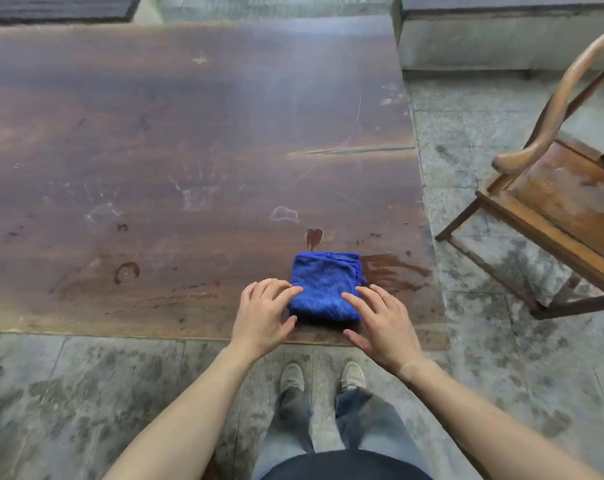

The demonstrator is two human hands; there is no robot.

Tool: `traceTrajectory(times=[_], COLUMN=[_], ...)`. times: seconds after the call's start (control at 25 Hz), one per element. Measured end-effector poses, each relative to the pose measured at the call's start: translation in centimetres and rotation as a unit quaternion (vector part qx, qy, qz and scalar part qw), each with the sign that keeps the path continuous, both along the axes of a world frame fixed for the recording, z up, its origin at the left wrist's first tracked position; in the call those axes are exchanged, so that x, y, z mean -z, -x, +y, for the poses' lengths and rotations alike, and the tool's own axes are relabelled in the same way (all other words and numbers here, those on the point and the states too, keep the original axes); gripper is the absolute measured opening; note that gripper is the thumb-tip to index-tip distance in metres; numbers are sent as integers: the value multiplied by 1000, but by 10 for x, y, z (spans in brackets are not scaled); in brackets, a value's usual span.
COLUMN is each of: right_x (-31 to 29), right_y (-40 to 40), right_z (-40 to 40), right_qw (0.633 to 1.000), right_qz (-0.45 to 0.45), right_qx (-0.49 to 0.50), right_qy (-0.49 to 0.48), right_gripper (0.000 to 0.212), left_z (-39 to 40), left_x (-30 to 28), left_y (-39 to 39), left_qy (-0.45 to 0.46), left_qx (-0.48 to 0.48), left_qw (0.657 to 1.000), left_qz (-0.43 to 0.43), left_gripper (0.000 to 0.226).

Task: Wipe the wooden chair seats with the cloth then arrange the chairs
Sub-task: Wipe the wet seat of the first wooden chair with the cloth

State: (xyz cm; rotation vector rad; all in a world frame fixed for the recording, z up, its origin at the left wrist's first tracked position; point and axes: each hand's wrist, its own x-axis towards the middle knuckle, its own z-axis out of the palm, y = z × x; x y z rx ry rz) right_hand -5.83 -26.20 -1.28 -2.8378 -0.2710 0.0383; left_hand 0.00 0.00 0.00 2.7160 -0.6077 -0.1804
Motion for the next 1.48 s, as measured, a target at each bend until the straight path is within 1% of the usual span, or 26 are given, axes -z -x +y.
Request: traceTrajectory(times=[0.04,0.08,0.16,0.2,0.32,0.44,0.52,0.56,0.6,0.68,0.72,0.8,0.84,0.88,0.96,1.04,1.12,1.24,1.36,1.48], right_x=[5,9,20,26,30,28,19,13,5,-20,-37,-71,-89,-108,-145,-177,-201,-222,-236,-242], right_y=[-4,-8,-7,-9,-10,-16,-18,-21,-26,-38,-45,-58,-64,-68,-74,-77,-77,-75,-62,-32], right_z=[4,8,12,12,12,12,14,14,14,13,11,9,7,6,5,6,6,1,-12,-33], right_qw=[1000,999,999,999,999,998,996,993,989,973,961,933,917,902,880,868,857,848,839,828], right_qz=[19,28,28,26,5,-29,-17,-13,-9,17,28,33,21,5,-35,-73,-111,-153,-187,-221], right_qx=[-3,7,22,27,41,58,80,93,108,148,169,201,211,213,204,195,197,212,248,297], right_qy=[15,20,36,28,3,-11,-46,-72,-104,-179,-218,-298,-339,-376,-427,-450,-463,-462,-446,-421], right_gripper=[82,81,75,71,58,27,26,28,28,22,19,17,16,15,13,13,16,15,17,18], left_z=[2,3,8,8,5,0,-3,-5,-9,-16,-20,-26,-28,-30,-35,-39,-44,-58,-84,-123], left_x=[6,11,23,28,35,37,34,29,21,-3,-21,-57,-76,-94,-130,-162,-185,-205,-214,-218], left_y=[-5,-8,-10,-12,-13,-16,-18,-22,-26,-37,-43,-55,-61,-64,-70,-76,-82,-91,-99,-95], left_qy=[-14,-19,-35,-30,-5,31,69,96,129,206,242,316,359,401,451,471,493,519,535,547], left_qx=[21,25,35,38,31,19,-4,-26,-52,-104,-122,-145,-145,-140,-120,-98,-76,-39,9,62], left_qw=[999,999,999,999,999,999,997,994,988,967,954,925,907,890,872,868,860,849,838,824], left_qz=[21,22,17,12,9,11,23,40,61,107,125,157,165,168,150,124,106,89,103,137], left_gripper=[59,61,58,54,44,26,17,18,23,33,31,16,8,5,7,10,5,16,17,27])
